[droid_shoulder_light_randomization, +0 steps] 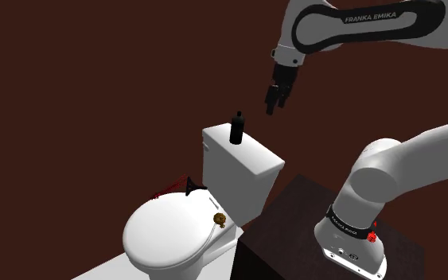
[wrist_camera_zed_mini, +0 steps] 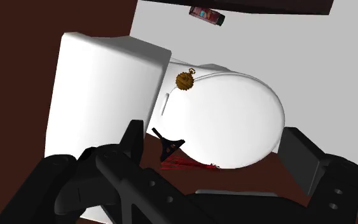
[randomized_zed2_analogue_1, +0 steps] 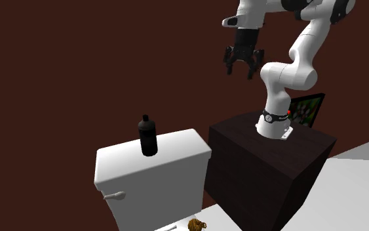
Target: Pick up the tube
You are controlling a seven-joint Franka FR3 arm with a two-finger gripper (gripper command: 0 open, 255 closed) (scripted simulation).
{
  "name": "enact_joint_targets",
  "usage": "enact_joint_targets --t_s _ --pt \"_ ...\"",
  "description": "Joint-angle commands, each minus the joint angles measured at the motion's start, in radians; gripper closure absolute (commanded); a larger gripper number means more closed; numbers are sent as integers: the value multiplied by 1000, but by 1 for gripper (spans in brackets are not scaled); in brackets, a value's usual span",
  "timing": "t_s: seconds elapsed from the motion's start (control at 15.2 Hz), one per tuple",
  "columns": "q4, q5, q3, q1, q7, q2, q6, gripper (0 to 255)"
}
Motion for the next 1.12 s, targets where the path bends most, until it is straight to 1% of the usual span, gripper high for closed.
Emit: enact_joint_targets --t_s 0.0,0.33,0.66,0.86,1.06 --pt "-47 -14 7 -12 21 29 119 0" --pt "-116 -63 12 -57 68 132 384 0" --pt "-136 -132 23 -117 138 280 646 0" --pt "-123 -193 35 -165 198 385 793 0" --pt "-91 -284 56 -226 284 497 926 0"
